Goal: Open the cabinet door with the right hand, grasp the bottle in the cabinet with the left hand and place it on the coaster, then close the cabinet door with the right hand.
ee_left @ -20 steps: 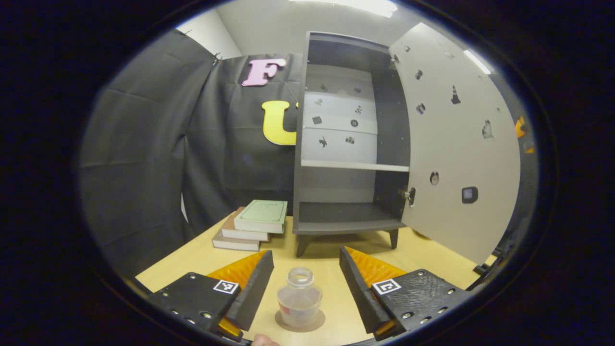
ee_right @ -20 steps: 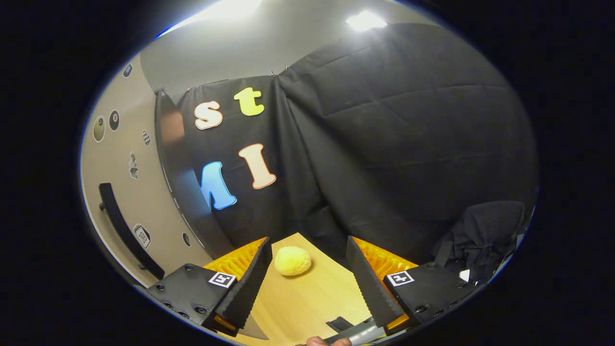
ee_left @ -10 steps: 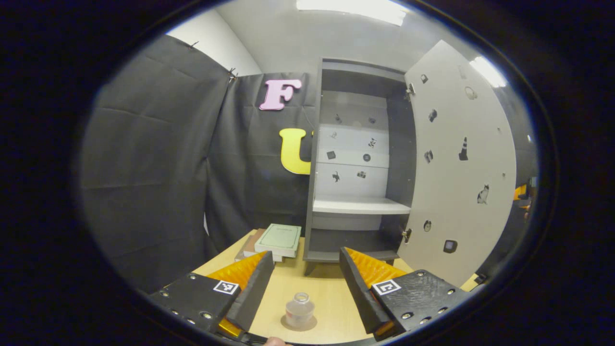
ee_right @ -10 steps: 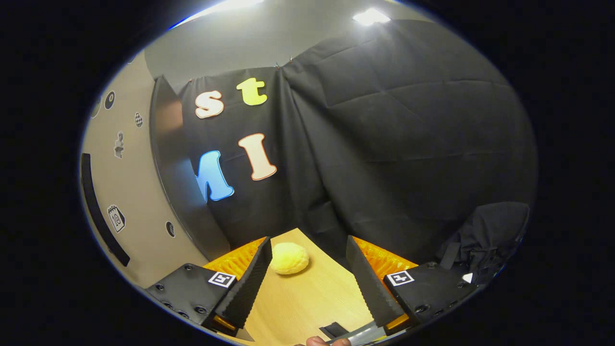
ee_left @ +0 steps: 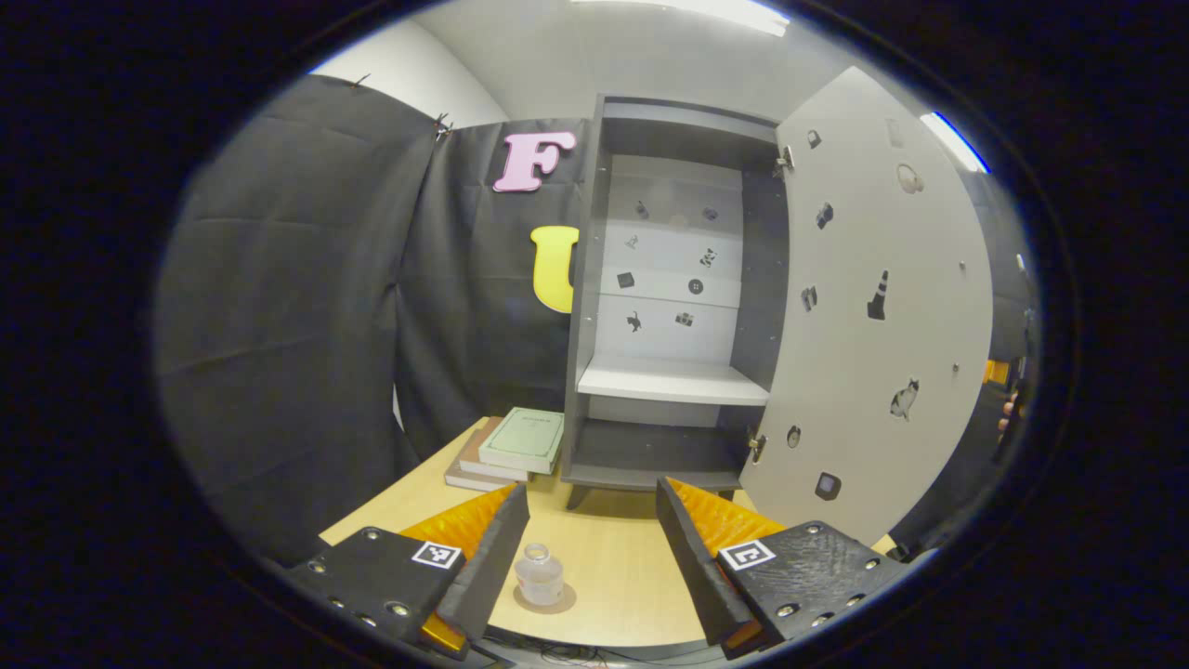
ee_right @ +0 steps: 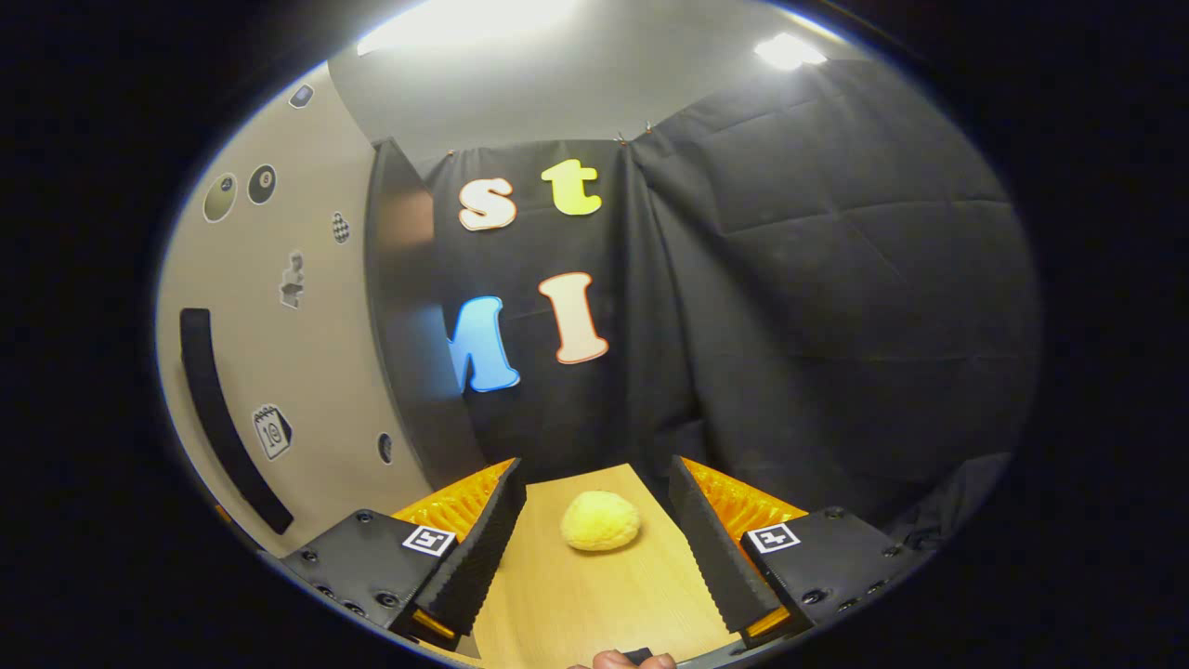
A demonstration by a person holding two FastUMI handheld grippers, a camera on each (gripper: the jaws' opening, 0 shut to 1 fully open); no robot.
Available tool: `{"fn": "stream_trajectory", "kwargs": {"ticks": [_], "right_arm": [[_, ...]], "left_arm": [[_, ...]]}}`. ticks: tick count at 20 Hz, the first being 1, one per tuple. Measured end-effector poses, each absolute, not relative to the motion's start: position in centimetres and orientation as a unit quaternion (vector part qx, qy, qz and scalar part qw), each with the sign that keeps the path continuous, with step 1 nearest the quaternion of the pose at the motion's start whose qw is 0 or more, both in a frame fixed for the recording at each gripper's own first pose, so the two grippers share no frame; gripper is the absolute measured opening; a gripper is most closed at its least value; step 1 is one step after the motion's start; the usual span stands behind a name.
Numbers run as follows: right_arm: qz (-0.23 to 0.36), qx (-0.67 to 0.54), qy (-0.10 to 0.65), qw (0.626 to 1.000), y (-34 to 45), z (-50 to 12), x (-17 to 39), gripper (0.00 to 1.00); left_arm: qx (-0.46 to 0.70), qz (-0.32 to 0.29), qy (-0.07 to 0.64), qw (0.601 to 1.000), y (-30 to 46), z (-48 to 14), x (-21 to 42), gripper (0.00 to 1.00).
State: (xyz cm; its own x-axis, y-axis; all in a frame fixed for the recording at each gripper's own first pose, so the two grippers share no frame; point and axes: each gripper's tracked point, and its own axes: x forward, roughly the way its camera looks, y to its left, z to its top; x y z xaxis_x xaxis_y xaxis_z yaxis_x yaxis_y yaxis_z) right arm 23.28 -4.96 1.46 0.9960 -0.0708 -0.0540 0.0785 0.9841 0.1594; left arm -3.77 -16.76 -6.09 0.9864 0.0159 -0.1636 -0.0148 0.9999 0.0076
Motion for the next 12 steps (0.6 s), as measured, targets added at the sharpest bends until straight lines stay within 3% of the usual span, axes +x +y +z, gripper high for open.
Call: {"fn": "stream_trajectory", "kwargs": {"ticks": [1, 3, 4, 6, 12], "right_arm": [[-0.02, 0.081, 0.024, 0.996, -4.2, 1.9, 23.3, 0.98], [0.019, 0.086, 0.034, 0.996, -2.4, 2.3, 23.1, 0.98], [0.03, 0.088, 0.035, 0.995, -1.9, 2.8, 22.7, 0.93], [0.042, 0.081, 0.028, 0.995, -0.7, 3.9, 22.1, 0.98], [0.063, 0.041, 0.011, 0.997, 3.7, 6.0, 21.1, 0.98]], "left_arm": [[0.004, 0.013, 0.086, 0.996, -17.0, -5.9, -4.1, 0.82], [0.005, 0.02, 0.102, 0.995, -17.6, -5.6, -4.7, 0.85], [0.01, 0.023, 0.109, 0.994, -17.6, -5.5, -4.8, 0.82], [0.017, 0.016, 0.109, 0.994, -18.0, -4.4, -4.3, 0.83], [-0.009, -0.011, 0.097, 0.995, -15.5, -1.0, -2.0, 0.83]]}}
